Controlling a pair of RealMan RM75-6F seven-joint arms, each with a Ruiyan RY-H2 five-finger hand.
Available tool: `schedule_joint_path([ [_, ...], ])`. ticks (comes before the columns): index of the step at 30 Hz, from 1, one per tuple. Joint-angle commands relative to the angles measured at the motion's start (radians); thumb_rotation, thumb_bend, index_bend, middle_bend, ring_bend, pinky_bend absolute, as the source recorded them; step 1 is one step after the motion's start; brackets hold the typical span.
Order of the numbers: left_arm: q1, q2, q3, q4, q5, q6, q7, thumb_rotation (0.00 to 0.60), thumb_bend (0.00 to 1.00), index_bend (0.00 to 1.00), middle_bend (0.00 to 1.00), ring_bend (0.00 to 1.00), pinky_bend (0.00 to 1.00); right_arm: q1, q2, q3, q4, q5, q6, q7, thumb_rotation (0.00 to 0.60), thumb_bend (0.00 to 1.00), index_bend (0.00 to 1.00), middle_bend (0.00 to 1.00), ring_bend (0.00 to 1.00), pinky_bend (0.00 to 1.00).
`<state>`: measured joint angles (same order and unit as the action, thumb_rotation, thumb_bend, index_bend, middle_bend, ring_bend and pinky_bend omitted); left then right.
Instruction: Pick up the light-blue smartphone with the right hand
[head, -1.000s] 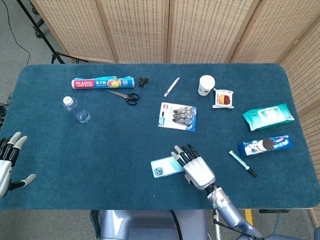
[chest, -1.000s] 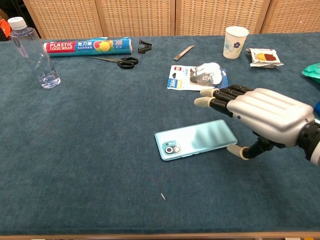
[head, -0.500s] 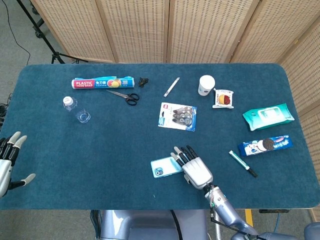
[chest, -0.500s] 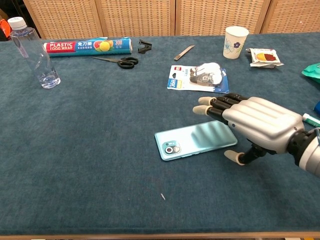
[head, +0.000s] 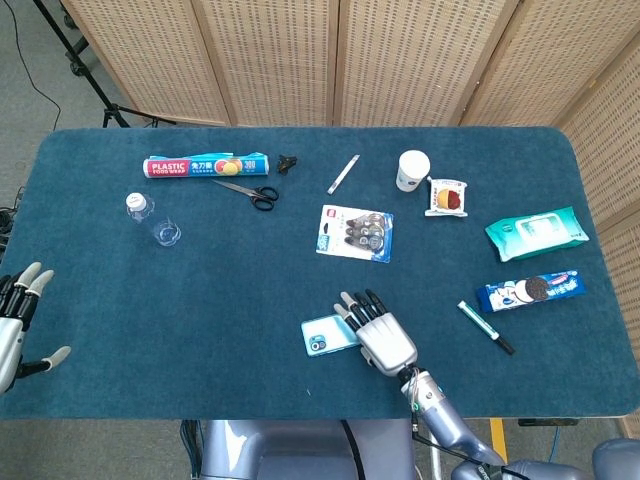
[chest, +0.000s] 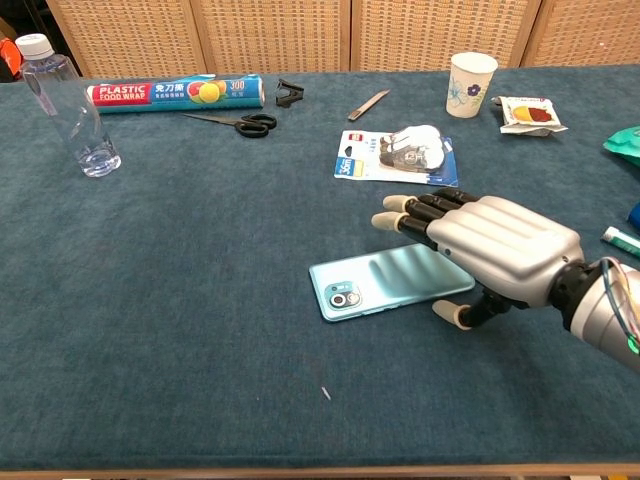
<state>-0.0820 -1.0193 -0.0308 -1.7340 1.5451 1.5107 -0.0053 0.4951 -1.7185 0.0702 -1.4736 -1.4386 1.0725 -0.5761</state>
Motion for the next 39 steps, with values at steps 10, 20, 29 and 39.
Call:
schedule_joint_path([
  [10, 0.001, 0.002, -0.003, 0.0, -0.006, 0.001, -0.006, 0.6, 0.0, 0.0, 0.0, 0.0, 0.0, 0.011, -0.027, 0.008, 0.016, 0.023, 0.005, -0.005, 0.6, 0.39, 0.0, 0.0, 0.0, 0.0],
  [20, 0.001, 0.0, -0.002, -0.001, -0.005, 0.001, 0.001, 0.6, 0.0, 0.0, 0.0, 0.0, 0.0, 0.024, -0.075, 0.011, 0.06, 0.04, 0.0, 0.012, 0.6, 0.44, 0.05, 0.04, 0.0, 0.0],
  [29, -0.001, -0.001, -0.004, 0.001, -0.009, -0.001, -0.001, 0.6, 0.0, 0.0, 0.0, 0.0, 0.0, 0.031, -0.105, 0.014, 0.092, 0.023, 0.023, 0.051, 0.6, 0.66, 0.29, 0.27, 0.06, 0.0],
  [39, 0.001, -0.001, -0.003, 0.001, -0.006, 0.002, -0.001, 0.6, 0.0, 0.0, 0.0, 0.0, 0.0, 0.053, -0.103, 0.051, 0.044, 0.04, 0.027, 0.028, 0.6, 0.84, 0.41, 0.37, 0.13, 0.01],
])
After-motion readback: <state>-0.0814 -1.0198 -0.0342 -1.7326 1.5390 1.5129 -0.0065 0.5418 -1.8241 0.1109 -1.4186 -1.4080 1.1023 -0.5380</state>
